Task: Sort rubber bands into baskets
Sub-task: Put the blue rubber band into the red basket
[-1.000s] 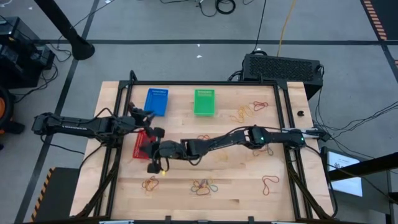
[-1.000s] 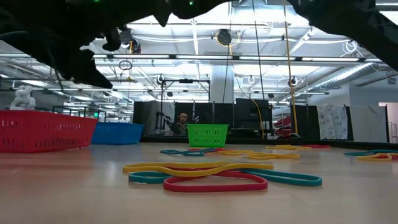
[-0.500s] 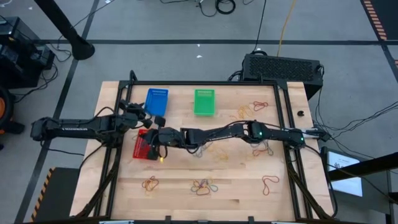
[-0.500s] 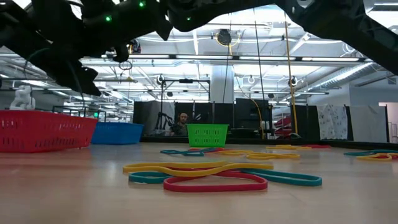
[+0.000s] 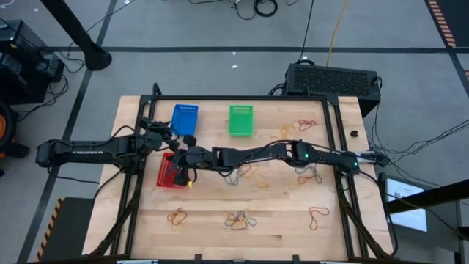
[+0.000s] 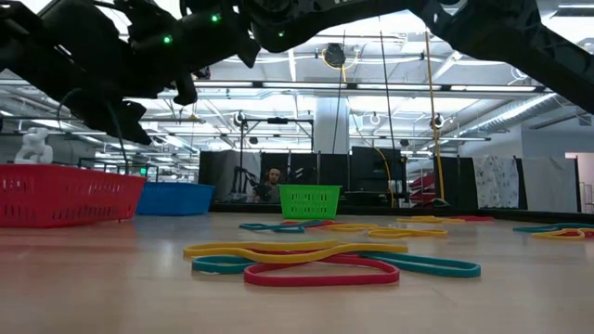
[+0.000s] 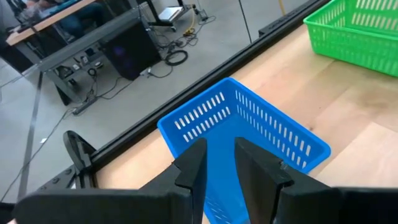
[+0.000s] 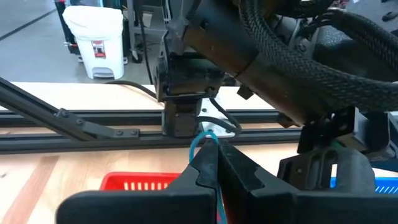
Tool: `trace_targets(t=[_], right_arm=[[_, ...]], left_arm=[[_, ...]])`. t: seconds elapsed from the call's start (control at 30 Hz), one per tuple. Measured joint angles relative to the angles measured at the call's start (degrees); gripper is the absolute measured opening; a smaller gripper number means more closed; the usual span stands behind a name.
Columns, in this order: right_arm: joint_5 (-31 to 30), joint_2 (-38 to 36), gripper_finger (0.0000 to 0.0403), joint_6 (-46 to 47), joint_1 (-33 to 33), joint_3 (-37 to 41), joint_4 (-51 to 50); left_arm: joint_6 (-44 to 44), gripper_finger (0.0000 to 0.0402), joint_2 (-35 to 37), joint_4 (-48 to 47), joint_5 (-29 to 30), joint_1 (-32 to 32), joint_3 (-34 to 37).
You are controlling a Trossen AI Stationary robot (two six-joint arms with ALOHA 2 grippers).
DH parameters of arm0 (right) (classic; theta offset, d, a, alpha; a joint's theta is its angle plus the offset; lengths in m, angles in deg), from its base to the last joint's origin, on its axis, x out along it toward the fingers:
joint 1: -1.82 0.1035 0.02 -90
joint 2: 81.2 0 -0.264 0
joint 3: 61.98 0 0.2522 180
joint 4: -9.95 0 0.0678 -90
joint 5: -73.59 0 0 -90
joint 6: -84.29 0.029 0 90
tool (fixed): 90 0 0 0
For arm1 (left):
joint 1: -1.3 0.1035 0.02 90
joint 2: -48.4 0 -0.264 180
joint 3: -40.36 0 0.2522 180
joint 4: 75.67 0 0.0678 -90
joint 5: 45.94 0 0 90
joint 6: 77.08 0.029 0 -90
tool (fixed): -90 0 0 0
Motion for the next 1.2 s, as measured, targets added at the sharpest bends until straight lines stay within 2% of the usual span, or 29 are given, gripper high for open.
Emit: trace_targets(t=[0.17, 0.47, 0.57, 0.77, 0.97, 1.1, 1.2], right_arm=[[2.92, 0.0, 0.001, 0.47, 0.02, 0.0, -0.72], [2.99, 0.02, 0.0119, 1.39, -0.04, 0.0, -2.15], [2.92, -1.48, 0.0142, 0.43, 0.28, 0.0, -6.99], [3.09, -10.11, 0.0152, 5.27, 1.8, -0.17, -29.17], [3.26, -16.21, 0.0153, 9.16, 4.27, 0.02, -52.84], [4.83, -20.31, 0.0153, 16.47, 6.49, -0.13, -69.89], [4.68, -21.2, 0.0153, 24.04, 8.74, -0.07, -82.37]], left_arm=[[0.0, 0.009, 0.0, -0.02, -0.19, 0.0, 0.0], [0.02, 0.009, 0.0, -0.1, -0.75, -0.01, 0.01], [0.04, 0.009, 0.02, -0.15, -2.07, 0.0, 0.0], [0.12, 0.009, 0.01, -0.2, -4.51, 0.0, 0.0], [0.11, 0.009, 0.0, -0.06, -9.51, 0.0, 0.02], [0.1, 0.009, 0.0, 1.97, -16.09, -0.02, 0.02], [0.52, 0.009, 0.02, 5.75, -25.41, -0.02, 0.0]])
